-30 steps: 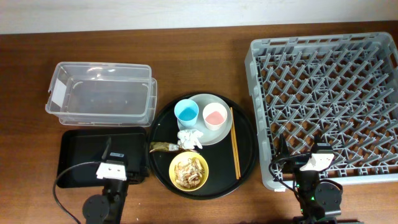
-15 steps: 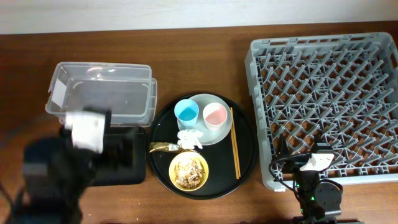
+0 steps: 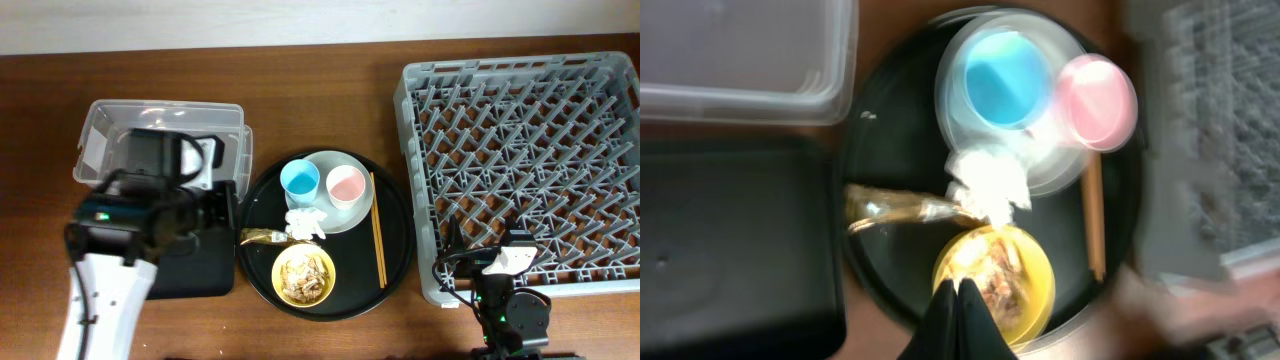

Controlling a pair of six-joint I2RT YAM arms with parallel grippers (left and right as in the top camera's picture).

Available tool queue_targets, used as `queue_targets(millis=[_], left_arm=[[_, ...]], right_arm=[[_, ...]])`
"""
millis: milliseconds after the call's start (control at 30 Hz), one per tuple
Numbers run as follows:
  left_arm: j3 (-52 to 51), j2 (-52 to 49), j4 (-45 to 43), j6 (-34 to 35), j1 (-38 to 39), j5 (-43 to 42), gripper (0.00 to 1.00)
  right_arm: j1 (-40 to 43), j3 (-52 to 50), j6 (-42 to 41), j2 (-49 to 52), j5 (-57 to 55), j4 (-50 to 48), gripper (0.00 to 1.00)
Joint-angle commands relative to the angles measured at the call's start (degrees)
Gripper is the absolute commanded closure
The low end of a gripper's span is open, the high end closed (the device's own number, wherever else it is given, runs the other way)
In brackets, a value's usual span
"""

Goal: Sort waste into correct bins and load items into the dishwasher rack
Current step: 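Reach left gripper to the gold wrapper and grasp it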

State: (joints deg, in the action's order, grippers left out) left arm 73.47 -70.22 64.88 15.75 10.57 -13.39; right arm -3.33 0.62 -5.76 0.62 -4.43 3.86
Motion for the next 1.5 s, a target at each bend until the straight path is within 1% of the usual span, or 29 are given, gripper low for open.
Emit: queue_targets(millis=[0,33,67,100,167,267,333,467,500,533,567,700,767,833,933,1000,1067,1133,1167,1233,1267,1333,1367,1433,1467], left_arm=[[-9.03,1.46,-6.10,22.71,9.46,15.37,0.97],[-13.33,0.90,-10.58,28.00,11.98,15.34,0.91],[-16.48,0.17,-13.84,31.34,13.16,15.39,0.75],[-19.47,-0.68,-17.09,33.66,13.70,15.37,0.50],[-23.87,-3.02,-22.45,35.28,13.66,15.37,0.45],[-25.07,-7.54,-25.73,35.58,13.66,15.34,0.43],[-25.07,-12.87,-25.90,40.98,13.66,15.34,0.39],[-25.07,-19.69,-25.94,49.46,13.66,14.01,0.39],[-25.07,-20.31,-26.34,49.55,13.66,14.03,0.39],[-25.07,-21.09,-27.65,49.53,13.66,14.05,0.49],[-25.05,-21.07,-28.41,49.53,13.66,14.10,0.51],[-24.87,-20.96,-28.92,49.53,13.66,13.99,0.50],[-23.93,-19.82,-28.87,48.61,13.33,14.01,0.46],[-22.99,-17.11,-28.76,47.36,12.68,13.51,0.46],[-22.93,-11.96,-28.41,47.39,12.39,13.64,0.39],[-22.95,-10.95,-27.74,47.39,12.41,13.64,0.35],[-23.30,-11.72,-27.23,47.41,12.41,13.62,0.31],[-24.02,-13.99,-27.26,47.87,12.41,13.49,0.24],[-24.09,-15.76,-27.34,48.37,12.41,12.87,0.23],[-24.09,-19.63,-27.45,52.02,12.41,10.95,0.24],[-24.09,-20.83,-27.96,52.39,12.41,10.60,0.24],[-24.09,-22.38,-28.72,52.39,12.41,10.12,0.29],[-24.09,-22.99,-29.11,52.39,12.41,9.92,0.32],[-24.09,-23.32,-29.38,52.39,12.41,9.97,0.45],[-24.09,-23.30,-29.57,52.37,12.39,9.97,0.54]], right_arm=[[0.42,-0.31,0.20,-0.26,0.13,0.44,0.01],[0.42,-0.31,0.22,-0.26,0.13,0.44,0.01],[0.42,-0.31,0.20,-0.26,0.13,0.44,0.01],[0.42,-0.31,0.22,-0.26,0.13,0.44,0.01],[0.42,-0.31,0.22,-0.26,0.13,0.44,0.01],[0.42,-0.31,0.20,-0.26,0.13,0.44,0.01],[0.42,-0.31,0.22,-0.26,0.13,0.44,0.01],[0.42,-0.31,0.22,-0.26,0.13,0.44,0.01],[0.42,-0.31,0.22,-0.26,0.13,0.44,0.01],[0.42,-0.31,0.20,-0.26,0.13,0.44,0.01],[0.42,-0.31,0.22,-0.26,0.13,0.44,0.01],[0.42,-0.31,0.22,-0.26,0.13,0.44,0.02],[0.42,-0.31,0.22,-0.26,0.13,0.44,0.01],[0.42,-0.31,0.22,-0.26,0.13,0.44,0.01],[0.42,-0.31,0.20,-0.26,0.13,0.44,0.01],[0.42,-0.31,0.22,-0.26,0.13,0.44,0.01],[0.42,-0.31,0.22,-0.26,0.13,0.44,0.01],[0.42,-0.31,0.22,-0.26,0.13,0.44,0.01],[0.42,-0.31,0.20,-0.26,0.13,0.44,0.01],[0.42,-0.31,0.20,-0.26,0.13,0.44,0.01],[0.42,-0.31,0.22,-0.26,0.13,0.44,0.02],[0.42,-0.31,0.20,-0.26,0.13,0.44,0.01],[0.42,-0.31,0.22,-0.26,0.13,0.44,0.01],[0.42,-0.31,0.22,-0.26,0.13,0.44,0.01],[0.42,-0.31,0.22,-0.26,0.13,0.44,0.01]])
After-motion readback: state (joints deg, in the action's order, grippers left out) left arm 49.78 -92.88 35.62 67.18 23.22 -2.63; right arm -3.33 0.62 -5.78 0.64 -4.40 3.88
